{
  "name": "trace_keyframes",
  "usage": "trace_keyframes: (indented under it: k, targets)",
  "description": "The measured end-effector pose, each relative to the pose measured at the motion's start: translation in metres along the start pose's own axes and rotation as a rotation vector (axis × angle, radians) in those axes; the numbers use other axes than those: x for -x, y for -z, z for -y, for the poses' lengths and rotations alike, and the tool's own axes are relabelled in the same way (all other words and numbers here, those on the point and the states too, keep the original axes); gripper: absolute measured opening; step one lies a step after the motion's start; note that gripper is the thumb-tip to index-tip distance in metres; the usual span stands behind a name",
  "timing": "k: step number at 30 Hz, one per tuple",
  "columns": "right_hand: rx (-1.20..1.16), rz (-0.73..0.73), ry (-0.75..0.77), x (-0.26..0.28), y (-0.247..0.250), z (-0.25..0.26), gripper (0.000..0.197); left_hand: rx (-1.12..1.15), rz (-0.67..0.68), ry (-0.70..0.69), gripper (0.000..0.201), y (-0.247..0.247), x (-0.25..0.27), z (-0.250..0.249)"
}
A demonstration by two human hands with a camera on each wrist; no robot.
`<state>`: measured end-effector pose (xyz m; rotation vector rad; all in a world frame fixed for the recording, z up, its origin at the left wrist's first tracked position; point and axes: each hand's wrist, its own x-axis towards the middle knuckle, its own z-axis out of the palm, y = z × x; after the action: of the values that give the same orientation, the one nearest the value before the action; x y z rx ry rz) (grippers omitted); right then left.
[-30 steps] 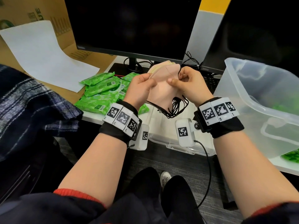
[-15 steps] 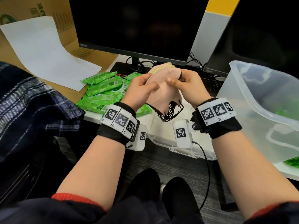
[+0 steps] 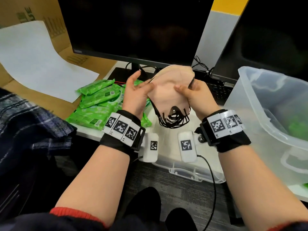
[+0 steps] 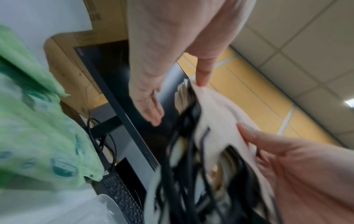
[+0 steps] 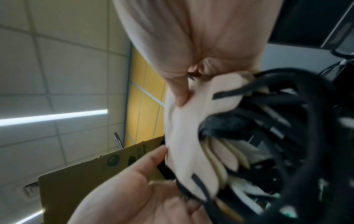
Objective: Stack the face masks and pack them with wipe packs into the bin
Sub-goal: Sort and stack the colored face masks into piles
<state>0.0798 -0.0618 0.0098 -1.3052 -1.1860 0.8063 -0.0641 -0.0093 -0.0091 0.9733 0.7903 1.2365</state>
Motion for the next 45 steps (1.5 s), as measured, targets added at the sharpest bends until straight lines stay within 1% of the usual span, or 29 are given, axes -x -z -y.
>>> trace_keyframes:
  k: [1,2,4,6,8,9,11,12,13,15,18,20,22,24,26,28,29,30,32,34,37,38,39,41,42,43,45]
  targets:
    - [-0.013,-0.035,0.025,-0.006,0.001,0.0,0.03,0.019,-0.044,0.043,0.056,-0.005,-0.005,0.0]
    - [-0.014,-0.057,0.048,-0.009,0.0,0.0,0.037,0.027,-0.054,0.089,0.056,-0.01,-0.009,0.0]
    - [-0.008,-0.075,0.067,-0.017,-0.002,0.004,0.044,0.031,-0.018,0.152,0.058,-0.024,-0.015,-0.007]
    - [-0.018,-0.058,0.034,-0.023,-0.001,0.01,0.046,0.029,0.0,0.172,0.052,-0.04,-0.017,-0.017]
    - [0.017,-0.032,-0.02,-0.028,0.002,0.016,0.05,0.005,0.008,0.178,0.052,-0.053,-0.019,-0.027]
    - [0.053,-0.013,-0.041,-0.03,0.005,0.021,0.059,-0.018,0.018,0.179,0.056,-0.059,-0.019,-0.033]
    - [0.122,0.022,-0.054,-0.031,0.011,0.032,0.085,-0.071,0.04,0.194,0.066,-0.068,-0.02,-0.046]
    - [0.15,0.023,-0.06,-0.03,0.012,0.038,0.094,-0.092,0.041,0.205,0.071,-0.069,-0.021,-0.05]
    - [0.167,0.004,-0.072,-0.031,0.014,0.043,0.099,-0.106,0.041,0.204,0.075,-0.071,-0.021,-0.057]
    - [0.163,-0.03,-0.092,-0.033,0.019,0.057,0.096,-0.122,0.032,0.176,0.079,-0.073,-0.021,-0.071]
    - [0.109,-0.059,-0.113,-0.035,0.029,0.083,0.084,-0.072,0.023,0.101,0.085,-0.074,-0.019,-0.095]
    - [0.075,-0.125,-0.113,-0.034,0.036,0.1,0.074,-0.102,0.033,0.03,0.089,-0.074,-0.018,-0.108]
    - [0.009,-0.208,-0.09,-0.035,0.042,0.111,0.066,-0.183,0.119,-0.073,0.077,-0.076,-0.017,-0.117]
    - [-0.029,-0.263,-0.078,-0.037,0.048,0.118,0.062,-0.262,0.226,-0.126,0.059,-0.082,-0.014,-0.127]
    - [-0.015,-0.235,-0.081,-0.036,0.052,0.125,0.055,-0.344,0.278,-0.11,0.048,-0.091,-0.012,-0.135]
    - [0.064,-0.124,-0.095,-0.033,0.055,0.131,0.05,-0.372,0.27,-0.087,0.042,-0.095,-0.014,-0.139]
    - [0.11,-0.081,-0.106,-0.031,0.059,0.134,0.051,-0.37,0.252,-0.087,0.036,-0.095,-0.016,-0.141]
    - [0.131,-0.069,-0.112,-0.03,0.064,0.134,0.053,-0.367,0.236,-0.095,0.029,-0.095,-0.017,-0.141]
    - [0.104,-0.144,-0.141,-0.031,0.076,0.135,0.056,-0.352,0.217,-0.119,0.02,-0.096,-0.023,-0.141]
    - [0.157,-0.199,-0.147,-0.033,0.084,0.135,0.057,-0.361,0.221,-0.143,0.019,-0.1,-0.03,-0.138]
    - [0.393,-0.076,-0.12,-0.035,0.08,0.14,0.046,-0.443,0.304,-0.139,0.022,-0.113,-0.044,-0.139]
    - [0.427,-0.066,-0.12,-0.037,0.079,0.142,0.044,-0.479,0.335,-0.152,0.024,-0.116,-0.051,-0.141]
    - [0.416,-0.085,-0.12,-0.041,0.08,0.142,0.045,-0.502,0.36,-0.167,0.026,-0.117,-0.058,-0.144]
    - [0.285,-0.136,-0.127,-0.046,0.083,0.149,0.05,-0.508,0.394,-0.192,0.028,-0.116,-0.07,-0.152]
    - [0.222,-0.132,-0.129,-0.048,0.084,0.154,0.053,-0.512,0.418,-0.208,0.027,-0.115,-0.075,-0.155]
    - [0.176,-0.123,-0.117,-0.049,0.084,0.159,0.054,-0.53,0.452,-0.224,0.026,-0.114,-0.081,-0.158]
    - [0.114,-0.124,-0.066,-0.053,0.079,0.169,0.048,-0.592,0.56,-0.238,0.026,-0.115,-0.089,-0.163]
